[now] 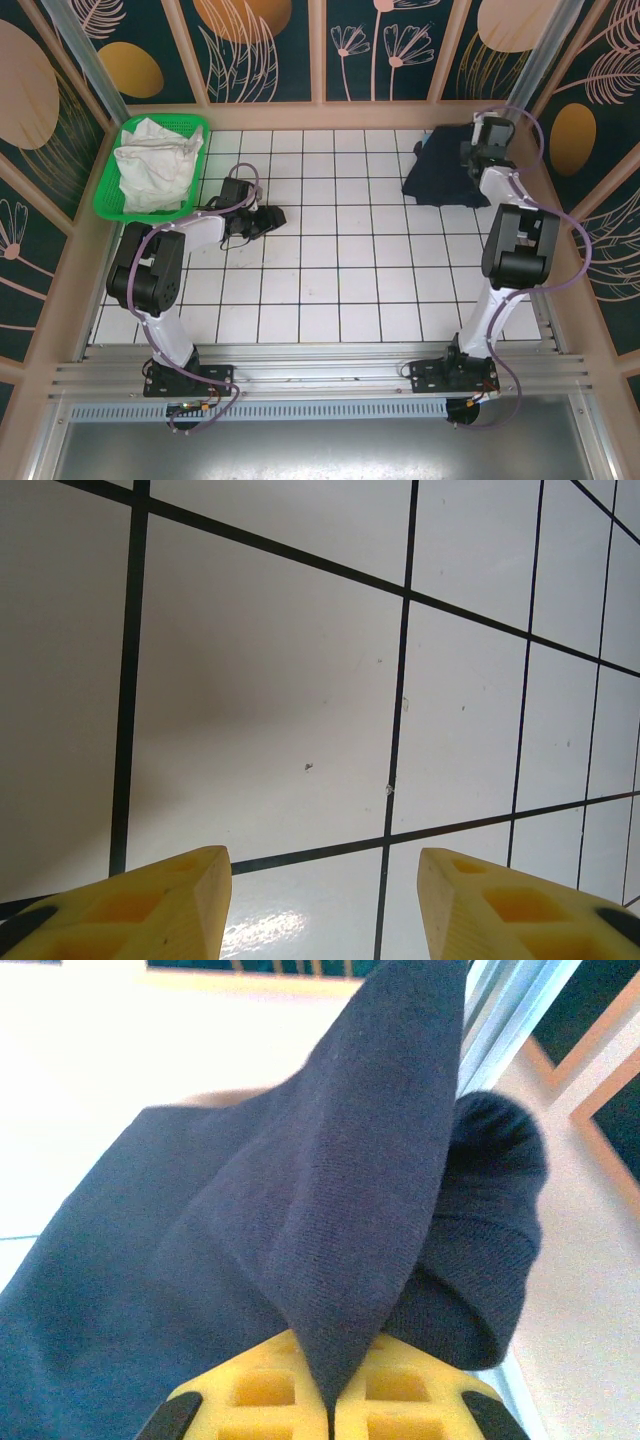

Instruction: Fold and stack the t-shirts

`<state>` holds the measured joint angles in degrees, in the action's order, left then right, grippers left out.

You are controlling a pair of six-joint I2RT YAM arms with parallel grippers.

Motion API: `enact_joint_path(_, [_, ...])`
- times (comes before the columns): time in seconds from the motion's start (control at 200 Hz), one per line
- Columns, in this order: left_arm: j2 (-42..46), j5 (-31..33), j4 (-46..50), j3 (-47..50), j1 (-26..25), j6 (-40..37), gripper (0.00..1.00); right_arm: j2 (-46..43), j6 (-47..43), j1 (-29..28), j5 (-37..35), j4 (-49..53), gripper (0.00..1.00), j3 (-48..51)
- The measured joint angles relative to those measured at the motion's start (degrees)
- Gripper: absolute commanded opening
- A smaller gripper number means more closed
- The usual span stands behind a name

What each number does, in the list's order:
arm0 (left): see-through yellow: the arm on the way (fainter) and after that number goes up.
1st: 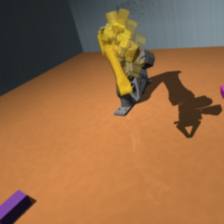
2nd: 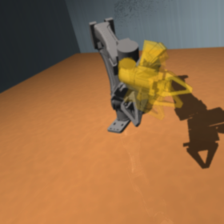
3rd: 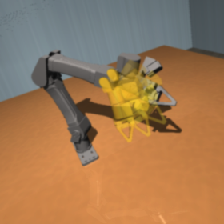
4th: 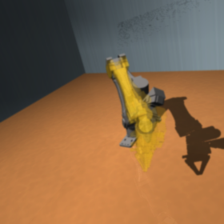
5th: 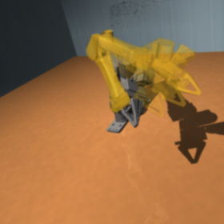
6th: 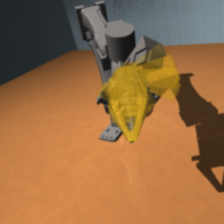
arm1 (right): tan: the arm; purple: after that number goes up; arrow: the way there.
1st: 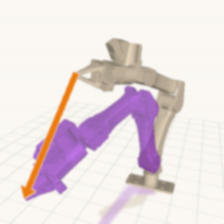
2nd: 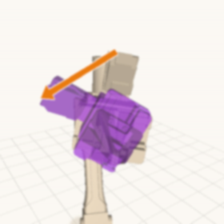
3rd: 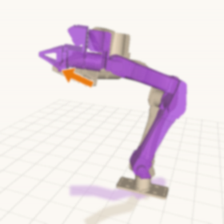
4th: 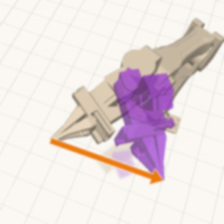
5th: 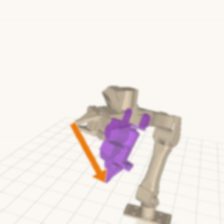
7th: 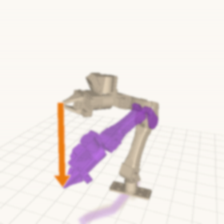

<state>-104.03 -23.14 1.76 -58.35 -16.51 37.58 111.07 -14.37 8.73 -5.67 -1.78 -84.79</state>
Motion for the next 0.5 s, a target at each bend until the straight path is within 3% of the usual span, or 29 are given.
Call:
enact_joint_path(0.34, [0.1,0.0,0.1,0.0,0.0,0.0,0.52,2.9,-0.6,3.7,14.3,-13.4,0.00,3.0])
enact_joint_path(0.495, [1.2,0.3,0.6,0.1,0.0,0.0,0.52,6.3,-0.5,5.4,19.0,-15.3,0.00,-1.0])
